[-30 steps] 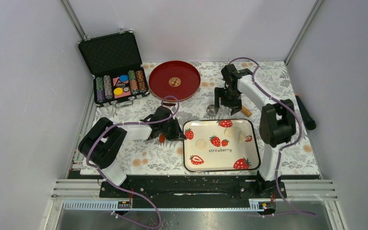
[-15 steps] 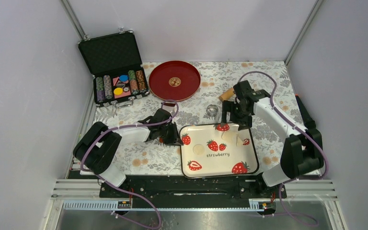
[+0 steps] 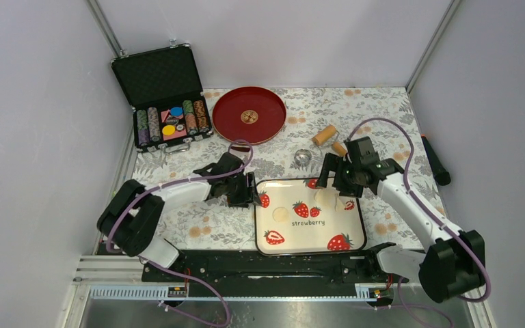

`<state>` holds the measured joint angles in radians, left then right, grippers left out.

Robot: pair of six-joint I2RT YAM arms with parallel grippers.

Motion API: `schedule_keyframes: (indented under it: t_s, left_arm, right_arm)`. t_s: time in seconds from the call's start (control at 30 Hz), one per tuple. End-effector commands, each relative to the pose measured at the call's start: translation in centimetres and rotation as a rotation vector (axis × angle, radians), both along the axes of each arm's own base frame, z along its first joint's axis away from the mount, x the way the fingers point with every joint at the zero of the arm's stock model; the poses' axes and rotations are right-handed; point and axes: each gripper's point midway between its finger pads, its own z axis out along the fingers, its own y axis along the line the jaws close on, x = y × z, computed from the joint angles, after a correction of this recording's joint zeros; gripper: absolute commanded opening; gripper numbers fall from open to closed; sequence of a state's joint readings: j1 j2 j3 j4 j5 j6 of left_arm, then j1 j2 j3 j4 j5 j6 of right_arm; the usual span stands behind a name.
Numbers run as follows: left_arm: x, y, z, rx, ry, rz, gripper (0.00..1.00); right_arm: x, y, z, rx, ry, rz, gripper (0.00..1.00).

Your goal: Roll out the dumpling wrappers from the dough

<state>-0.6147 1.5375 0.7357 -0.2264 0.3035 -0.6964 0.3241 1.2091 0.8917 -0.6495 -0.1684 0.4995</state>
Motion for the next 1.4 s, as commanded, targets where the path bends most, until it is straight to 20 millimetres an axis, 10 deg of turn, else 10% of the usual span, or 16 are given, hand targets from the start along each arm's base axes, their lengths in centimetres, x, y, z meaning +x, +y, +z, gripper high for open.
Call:
schedule_keyframes:
  t_s: [0.0,0.3,0.77,1.03,1.37]
  left_arm:
    - [0.9,1.3,2.4,0.02,-0.114,0.026,0.62]
    - [4.6,2.9,8.1,-0.126,-0.29,0.125,0.82]
    - [7.4,10.6,2.1,0.46,-0.123,0.088,0.79]
    - [7.2,8.8,-0.6,0.546,-0.064,-0.009,0.63]
    - [3.2,9.1,-1.5,0.607,0.003,-0.04,0.14]
  right_arm:
    - [0.0,0.5,-0.8,0.075,-0.057,-0.046,1.0]
    - [-0.7,-0.3,-3.6,0.042,-0.052,-0.059,1.0]
    - [-0.7,-0.3,-5.4,0.035,-0.026,-0.07,1.0]
    - [-0.5,-0.4,-6.0,0.024,-0.015,-0.079,1.0]
    - [-0.5,-0.3,-6.3,0.019,0.002,-0.073,0.99]
